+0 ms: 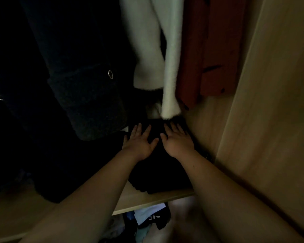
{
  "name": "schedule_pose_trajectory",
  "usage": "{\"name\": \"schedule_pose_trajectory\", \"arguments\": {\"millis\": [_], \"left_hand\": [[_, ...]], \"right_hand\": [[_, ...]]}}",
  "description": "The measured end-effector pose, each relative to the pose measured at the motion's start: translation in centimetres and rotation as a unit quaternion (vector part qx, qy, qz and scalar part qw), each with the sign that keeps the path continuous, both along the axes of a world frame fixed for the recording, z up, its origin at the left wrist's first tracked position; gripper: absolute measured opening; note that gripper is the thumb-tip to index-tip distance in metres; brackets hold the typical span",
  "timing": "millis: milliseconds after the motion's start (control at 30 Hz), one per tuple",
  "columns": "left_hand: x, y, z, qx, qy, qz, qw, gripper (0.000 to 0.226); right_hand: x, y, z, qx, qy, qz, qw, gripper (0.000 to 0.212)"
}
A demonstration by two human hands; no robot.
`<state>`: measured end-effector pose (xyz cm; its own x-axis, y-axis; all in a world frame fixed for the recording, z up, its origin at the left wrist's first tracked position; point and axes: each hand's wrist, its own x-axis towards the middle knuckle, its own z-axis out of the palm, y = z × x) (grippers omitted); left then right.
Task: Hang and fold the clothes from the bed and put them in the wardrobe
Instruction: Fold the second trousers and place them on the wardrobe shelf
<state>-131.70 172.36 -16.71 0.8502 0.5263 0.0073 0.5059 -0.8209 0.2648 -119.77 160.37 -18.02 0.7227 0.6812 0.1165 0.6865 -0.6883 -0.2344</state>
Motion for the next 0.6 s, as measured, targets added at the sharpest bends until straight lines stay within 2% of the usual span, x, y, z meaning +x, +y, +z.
{"name": "schedule_pose_trajectory", "arguments": {"millis": [100, 267, 600], "left_hand": [[0.7, -0.1, -1.6, -0.024, -0.004, -0.001, 1.000, 0.070], [2.2, 1.0, -2.3, -0.067, 0.012, 0.004, 0.998, 0.073], [-1.2, -0.9, 0.6, 0.023, 0.001, -0.022, 0.999, 0.067]], "right_hand": [[0.8, 0.1, -0.8, -0.026, 0.069, -0.029, 0.997, 0.062], [2.0, 0.6, -0.9, -0.010, 0.107, -0.017, 0.994, 0.062], [-1.2, -1.3, 1.5, 0.018, 0.007, 0.007, 1.000, 0.059]]}}
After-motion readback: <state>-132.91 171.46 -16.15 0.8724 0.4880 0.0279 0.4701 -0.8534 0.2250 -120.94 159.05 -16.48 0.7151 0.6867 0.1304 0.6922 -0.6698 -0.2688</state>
